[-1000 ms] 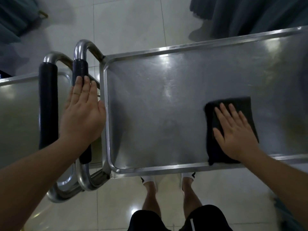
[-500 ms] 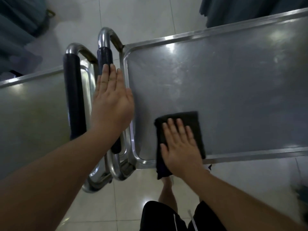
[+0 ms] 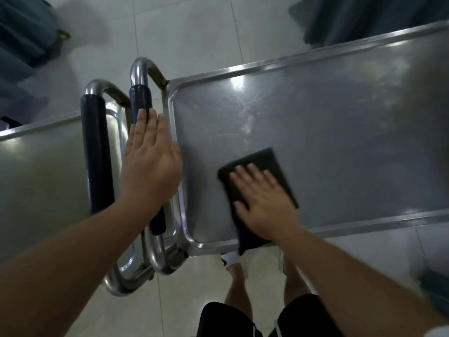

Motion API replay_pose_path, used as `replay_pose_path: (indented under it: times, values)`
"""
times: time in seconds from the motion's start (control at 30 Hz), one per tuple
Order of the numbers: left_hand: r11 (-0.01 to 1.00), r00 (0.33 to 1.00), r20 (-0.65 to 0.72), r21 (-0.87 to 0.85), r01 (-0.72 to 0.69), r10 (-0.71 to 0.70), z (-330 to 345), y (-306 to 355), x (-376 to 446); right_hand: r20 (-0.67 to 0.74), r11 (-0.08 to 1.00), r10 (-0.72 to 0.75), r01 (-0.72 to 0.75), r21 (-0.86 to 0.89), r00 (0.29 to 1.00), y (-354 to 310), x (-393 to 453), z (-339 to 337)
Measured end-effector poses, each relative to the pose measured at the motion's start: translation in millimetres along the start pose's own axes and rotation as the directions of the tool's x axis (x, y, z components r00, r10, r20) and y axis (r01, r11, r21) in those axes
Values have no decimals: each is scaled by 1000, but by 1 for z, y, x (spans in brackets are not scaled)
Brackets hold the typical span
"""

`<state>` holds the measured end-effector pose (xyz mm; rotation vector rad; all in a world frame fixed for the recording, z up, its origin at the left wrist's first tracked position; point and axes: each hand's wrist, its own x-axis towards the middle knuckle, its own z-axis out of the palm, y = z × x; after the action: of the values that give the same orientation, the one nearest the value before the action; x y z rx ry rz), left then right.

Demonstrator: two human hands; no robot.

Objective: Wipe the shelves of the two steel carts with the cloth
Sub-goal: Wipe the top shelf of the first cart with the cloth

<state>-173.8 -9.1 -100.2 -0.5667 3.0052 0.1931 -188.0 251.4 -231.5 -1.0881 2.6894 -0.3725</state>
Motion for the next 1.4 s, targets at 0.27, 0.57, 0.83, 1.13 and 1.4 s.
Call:
replay_pose_path:
  times: [0.27,0.57,0.83,1.13,1.4]
  values:
    - [1000,1000,-12,-3,-11,11,1,-3,0,-53,808,589,-589,11,806,177,6,-68]
    - [1000,1000,-9,-28,-1,1,1,-4,2,-53,918,387,-379,119,920,-99,78,9]
    - [999,1000,-10,-45,-13,12,1,-6,1,113,965,-260,262,2,959,-60,86,2]
    - [997,1000,-3,-79,-24,24,-4,-6,-1,7,907,418,-418,-51,908,179,64,-90]
    - [995,1000,-1,-96,-3,3,-6,-3,0,-86,579,815,-801,154,573,66,135,-60]
